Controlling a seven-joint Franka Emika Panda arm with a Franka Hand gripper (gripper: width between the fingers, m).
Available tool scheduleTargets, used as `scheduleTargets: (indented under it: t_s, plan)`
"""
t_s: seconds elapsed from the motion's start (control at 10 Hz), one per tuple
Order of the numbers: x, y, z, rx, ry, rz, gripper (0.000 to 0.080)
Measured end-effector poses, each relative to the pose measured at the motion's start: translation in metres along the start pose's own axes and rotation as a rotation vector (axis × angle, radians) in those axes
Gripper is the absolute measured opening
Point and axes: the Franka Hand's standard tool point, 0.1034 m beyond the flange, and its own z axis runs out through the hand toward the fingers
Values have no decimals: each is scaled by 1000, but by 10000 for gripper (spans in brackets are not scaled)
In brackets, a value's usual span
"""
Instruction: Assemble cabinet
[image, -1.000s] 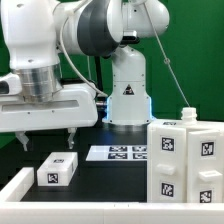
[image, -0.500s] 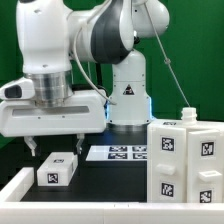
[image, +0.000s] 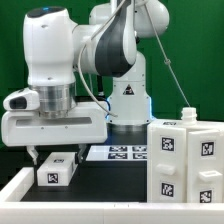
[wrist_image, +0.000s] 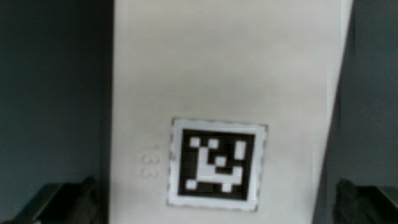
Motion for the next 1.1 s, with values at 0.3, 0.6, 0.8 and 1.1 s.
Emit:
scheduleTargets:
  t_s: [0.3,0.6,0.8,1.1]
  plan:
    - [-5,-3,11,5,-21,-4,649]
    - [-6,-2,12,5,-22,-2,554]
    - [-6,-2,12,5,-22,-3,554]
    - [-6,-2,12,5,-22,-3,554]
